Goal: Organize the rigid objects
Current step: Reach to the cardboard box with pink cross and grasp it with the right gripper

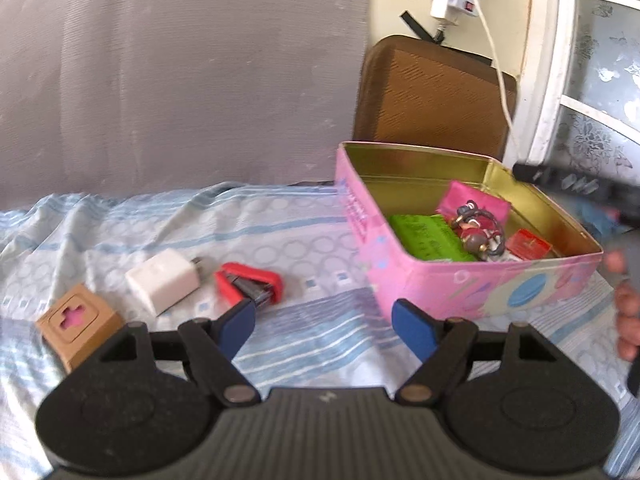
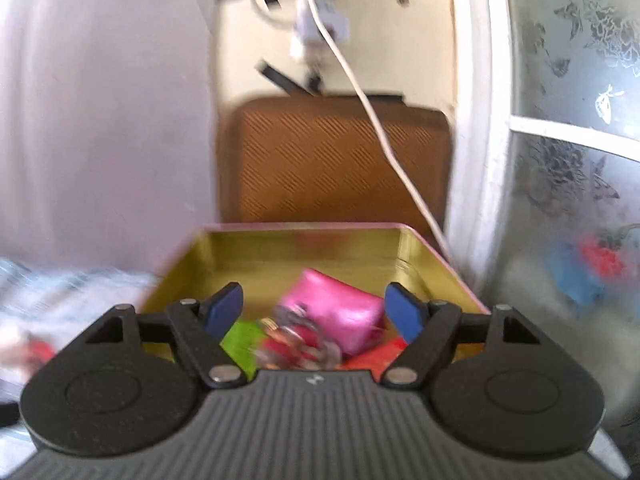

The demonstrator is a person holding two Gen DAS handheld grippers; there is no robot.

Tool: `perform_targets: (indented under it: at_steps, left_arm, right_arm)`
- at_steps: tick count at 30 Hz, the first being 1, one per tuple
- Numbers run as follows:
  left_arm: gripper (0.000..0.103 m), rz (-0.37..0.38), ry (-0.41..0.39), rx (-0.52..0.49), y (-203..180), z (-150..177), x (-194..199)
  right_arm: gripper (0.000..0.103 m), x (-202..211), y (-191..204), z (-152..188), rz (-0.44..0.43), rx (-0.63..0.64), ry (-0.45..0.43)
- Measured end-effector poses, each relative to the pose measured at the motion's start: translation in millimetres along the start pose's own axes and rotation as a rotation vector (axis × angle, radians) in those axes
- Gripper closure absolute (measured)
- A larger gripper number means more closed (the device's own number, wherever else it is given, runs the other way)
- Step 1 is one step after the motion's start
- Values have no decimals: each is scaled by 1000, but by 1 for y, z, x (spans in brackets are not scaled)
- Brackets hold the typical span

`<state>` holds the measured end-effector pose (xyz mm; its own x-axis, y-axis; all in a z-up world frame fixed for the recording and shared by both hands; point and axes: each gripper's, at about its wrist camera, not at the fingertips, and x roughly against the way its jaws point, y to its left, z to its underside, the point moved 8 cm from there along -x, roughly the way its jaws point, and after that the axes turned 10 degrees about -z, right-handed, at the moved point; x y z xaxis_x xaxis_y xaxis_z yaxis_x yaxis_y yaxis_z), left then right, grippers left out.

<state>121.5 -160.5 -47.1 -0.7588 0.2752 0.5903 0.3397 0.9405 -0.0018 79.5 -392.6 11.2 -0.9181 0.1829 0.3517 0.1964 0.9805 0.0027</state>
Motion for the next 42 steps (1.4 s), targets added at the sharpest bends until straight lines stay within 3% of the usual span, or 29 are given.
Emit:
perform_targets:
  at_steps: [9, 16, 20, 23, 26, 30, 34, 37, 40, 42]
  left_arm:
    - [25, -82, -29, 20, 55, 19, 12]
    - [27, -186, -32, 179, 150, 43, 13]
    - [28, -275, -58, 228, 195, 56, 13]
    - [28, -314, -64, 264, 214, 67, 9]
    - [34, -291, -75, 334, 225, 71, 9]
    - [34, -292, -113, 375, 230, 71, 16]
    - [32, -302, -173, 381, 231, 71, 26]
    - [30, -318, -208, 434, 242, 71, 33]
    - [30, -336, -209, 538, 262, 75, 36]
    - [30, -339, -200, 592, 271, 77, 35]
  right_arm:
    - [23, 24, 72, 3, -196, -31, -25]
    - [24, 29, 147, 35, -359, 68, 58]
    - [50, 15, 184, 56, -462, 117, 159]
    - [64, -5, 205, 65, -498, 123, 230]
    - [68, -23, 227, 65, -513, 148, 265]
    - [67, -32, 256, 71, -577, 109, 324]
    - [67, -43, 290, 70, -625, 148, 338]
    - [47, -52, 322, 72, -683, 201, 368]
    - [41, -64, 344, 81, -687, 309, 376]
    - [31, -74, 351, 88, -711, 345, 409]
